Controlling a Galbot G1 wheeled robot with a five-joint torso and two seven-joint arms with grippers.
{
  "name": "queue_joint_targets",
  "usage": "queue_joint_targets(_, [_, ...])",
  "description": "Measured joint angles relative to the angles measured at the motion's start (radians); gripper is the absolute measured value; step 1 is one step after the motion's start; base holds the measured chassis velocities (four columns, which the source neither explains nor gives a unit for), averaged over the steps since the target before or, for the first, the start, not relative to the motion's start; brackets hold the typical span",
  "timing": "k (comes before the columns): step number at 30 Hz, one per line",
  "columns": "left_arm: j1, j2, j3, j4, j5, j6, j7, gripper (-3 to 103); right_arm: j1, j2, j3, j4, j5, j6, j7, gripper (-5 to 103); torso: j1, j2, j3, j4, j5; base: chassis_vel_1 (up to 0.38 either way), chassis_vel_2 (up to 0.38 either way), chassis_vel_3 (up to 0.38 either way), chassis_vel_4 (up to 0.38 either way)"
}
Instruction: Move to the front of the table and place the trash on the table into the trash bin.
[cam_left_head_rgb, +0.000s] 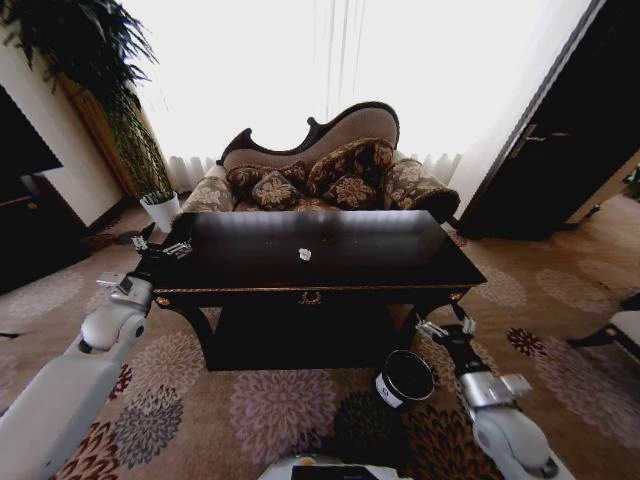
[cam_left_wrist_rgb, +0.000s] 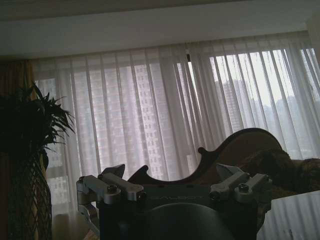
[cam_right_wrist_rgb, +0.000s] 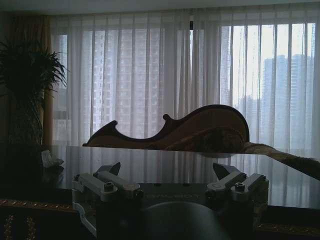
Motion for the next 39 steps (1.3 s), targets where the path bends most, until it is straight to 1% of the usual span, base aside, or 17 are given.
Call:
queue_joint_targets(3, [0.0,0.0,0.0,0.0,0.0,0.0,0.0,100,0.065,-0.069,-0.055,-0.002,0.037,-0.039,0.02,100,0.0,0.0,0.0,-0.0001,0.0,0.0,0.0,0.0,0.0])
queue_joint_targets(4, [0.0,0.0,0.0,0.0,0.0,0.0,0.0,100,0.096,-0.11,-0.081,-0.003,0.065,-0.059,0.029,100,0.0,0.0,0.0,0.0,-0.0001,0.0,0.0,0.0,0.0])
queue_joint_targets(5, [0.0,0.0,0.0,0.0,0.0,0.0,0.0,100,0.096,-0.11,-0.081,-0.003,0.065,-0.059,0.029,100,0.0,0.0,0.0,0.0,-0.0001,0.0,0.0,0.0,0.0])
queue_joint_targets(8, [0.0,0.0,0.0,0.0,0.0,0.0,0.0,100,0.141,-0.207,-0.129,-0.031,0.105,-0.088,0.04,100,0.0,0.0,0.0,0.0,0.0,0.0,0.0,0.0,0.0])
queue_joint_targets(9, [0.0,0.0,0.0,0.0,0.0,0.0,0.0,100,0.141,-0.207,-0.129,-0.031,0.105,-0.088,0.04,100,0.0,0.0,0.0,0.0,0.0,0.0,0.0,0.0,0.0])
queue_joint_targets(13, [0.0,0.0,0.0,0.0,0.0,0.0,0.0,100,0.193,-0.3,-0.177,-0.075,0.142,-0.101,0.047,100,0.0,0.0,0.0,-0.0006,0.0001,0.0,0.0,0.0,0.0])
queue_joint_targets(14, [0.0,0.0,0.0,0.0,0.0,0.0,0.0,100,0.193,-0.3,-0.177,-0.075,0.142,-0.101,0.047,100,0.0,0.0,0.0,-0.0006,0.0001,0.0,0.0,0.0,0.0])
queue_joint_targets(16, [0.0,0.0,0.0,0.0,0.0,0.0,0.0,100,0.276,-0.364,-0.248,-0.104,0.189,-0.12,0.06,100,0.0,0.0,0.0,-0.0001,0.0003,0.0,0.0,0.0,0.0])
queue_joint_targets(18, [0.0,0.0,0.0,0.0,0.0,0.0,0.0,100,0.333,-0.409,-0.284,-0.12,0.228,-0.137,0.068,100,0.0,0.0,0.0,0.0004,-0.0003,0.0,0.0,0.0,0.0])
queue_joint_targets(20, [0.0,0.0,0.0,0.0,0.0,0.0,0.0,100,0.371,-0.445,-0.3,-0.132,0.265,-0.151,0.076,100,0.0,0.0,0.0,0.0,-0.0001,0.0,0.0,0.0,0.0])
queue_joint_targets(21, [0.0,0.0,0.0,0.0,0.0,0.0,0.0,100,0.371,-0.445,-0.3,-0.132,0.265,-0.151,0.076,100,0.0,0.0,0.0,0.0,-0.0001,0.0,0.0,0.0,0.0])
queue_joint_targets(25, [0.0,0.0,0.0,0.0,0.0,0.0,0.0,100,0.472,-0.513,-0.366,-0.174,0.332,-0.174,0.08,100,0.0,0.0,0.0,-0.0002,-0.0001,0.0,0.0,0.0,0.0])
queue_joint_targets(30, [0.0,0.0,0.0,0.0,0.0,0.0,0.0,100,0.548,-0.544,-0.439,-0.202,0.357,-0.183,0.076,100,0.0,0.0,0.0,-0.0003,-0.0002,0.0,0.0,0.0,0.0])
queue_joint_targets(32, [0.0,0.0,0.0,0.0,0.0,0.0,0.0,100,0.656,-0.543,-0.556,-0.229,0.366,-0.188,0.071,100,0.0,0.0,0.0,-0.0004,0.0,0.0,0.0,0.0,0.0])
queue_joint_targets(33, [0.0,0.0,0.0,0.0,0.0,0.0,0.0,100,0.656,-0.543,-0.556,-0.229,0.366,-0.188,0.071,100,0.0,0.0,0.0,-0.0004,0.0,0.0,0.0,0.0,0.0])
queue_joint_targets(38, [0.0,0.0,0.0,0.0,0.0,0.0,0.0,100,0.934,-0.479,-0.801,-0.263,0.403,-0.221,0.094,100,0.0,0.0,0.0,0.0001,-0.0004,0.0,0.0,0.0,0.0])
queue_joint_targets(39, [0.0,0.0,0.0,0.0,0.0,0.0,0.0,100,0.934,-0.479,-0.801,-0.263,0.403,-0.221,0.094,100,0.0,0.0,0.0,0.0001,-0.0004,0.0,0.0,0.0,0.0])
